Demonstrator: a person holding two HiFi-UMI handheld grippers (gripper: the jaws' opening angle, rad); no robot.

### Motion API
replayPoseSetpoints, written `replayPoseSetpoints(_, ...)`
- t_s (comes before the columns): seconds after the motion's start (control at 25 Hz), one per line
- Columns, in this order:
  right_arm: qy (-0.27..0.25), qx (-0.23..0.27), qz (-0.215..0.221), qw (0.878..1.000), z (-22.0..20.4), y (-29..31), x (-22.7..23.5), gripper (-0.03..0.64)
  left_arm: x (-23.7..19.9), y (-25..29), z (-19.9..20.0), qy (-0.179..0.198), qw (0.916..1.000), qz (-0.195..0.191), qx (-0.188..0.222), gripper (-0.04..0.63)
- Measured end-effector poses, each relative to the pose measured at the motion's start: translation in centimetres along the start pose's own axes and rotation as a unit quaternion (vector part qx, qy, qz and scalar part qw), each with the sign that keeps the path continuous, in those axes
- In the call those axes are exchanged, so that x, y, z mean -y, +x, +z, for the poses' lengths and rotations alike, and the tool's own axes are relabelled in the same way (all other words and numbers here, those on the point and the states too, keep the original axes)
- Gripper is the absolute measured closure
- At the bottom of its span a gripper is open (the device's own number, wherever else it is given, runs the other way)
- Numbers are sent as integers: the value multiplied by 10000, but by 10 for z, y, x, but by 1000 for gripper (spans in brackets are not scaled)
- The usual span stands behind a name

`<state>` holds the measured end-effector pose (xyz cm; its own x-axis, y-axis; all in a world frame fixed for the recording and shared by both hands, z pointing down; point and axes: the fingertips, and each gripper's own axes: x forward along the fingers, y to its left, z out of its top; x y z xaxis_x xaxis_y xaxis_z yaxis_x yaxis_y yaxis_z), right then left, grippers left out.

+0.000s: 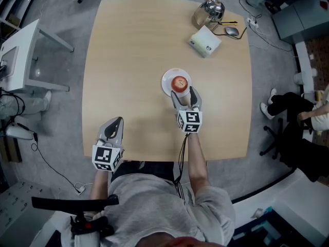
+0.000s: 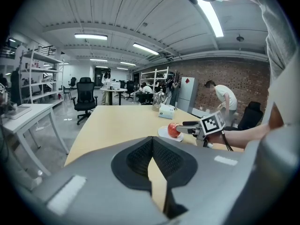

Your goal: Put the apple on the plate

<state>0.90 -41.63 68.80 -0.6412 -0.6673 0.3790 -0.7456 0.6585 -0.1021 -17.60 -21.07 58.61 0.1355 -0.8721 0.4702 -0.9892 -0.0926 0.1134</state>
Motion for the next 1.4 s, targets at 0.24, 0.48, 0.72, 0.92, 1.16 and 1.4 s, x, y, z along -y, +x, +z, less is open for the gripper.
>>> replayPoseSetpoints(0.24,0,62,-113,9999,7,-16,-4,247,1,-8,6,35,9999,-76,109,575)
replayPoseSetpoints(0.48,-5,120,-206,9997,14,-33,-10,247,4,-16,8,74,9997,-152,196,575)
replayPoseSetpoints(0.72,-28,192,-288,9994,20,-52,-16,260,8,-26,13,122,9991,-227,328,577)
replayPoseSetpoints(0.92,-62,263,-376,9989,26,-70,-20,270,12,-32,17,191,9984,-320,417,575)
replayPoseSetpoints(1.16,-63,408,-522,9978,36,-99,-25,281,19,-41,23,293,9971,-430,552,575)
replayPoseSetpoints(1.4,-82,566,-666,9961,47,-131,-31,295,31,-52,27,425,9954,-545,657,575)
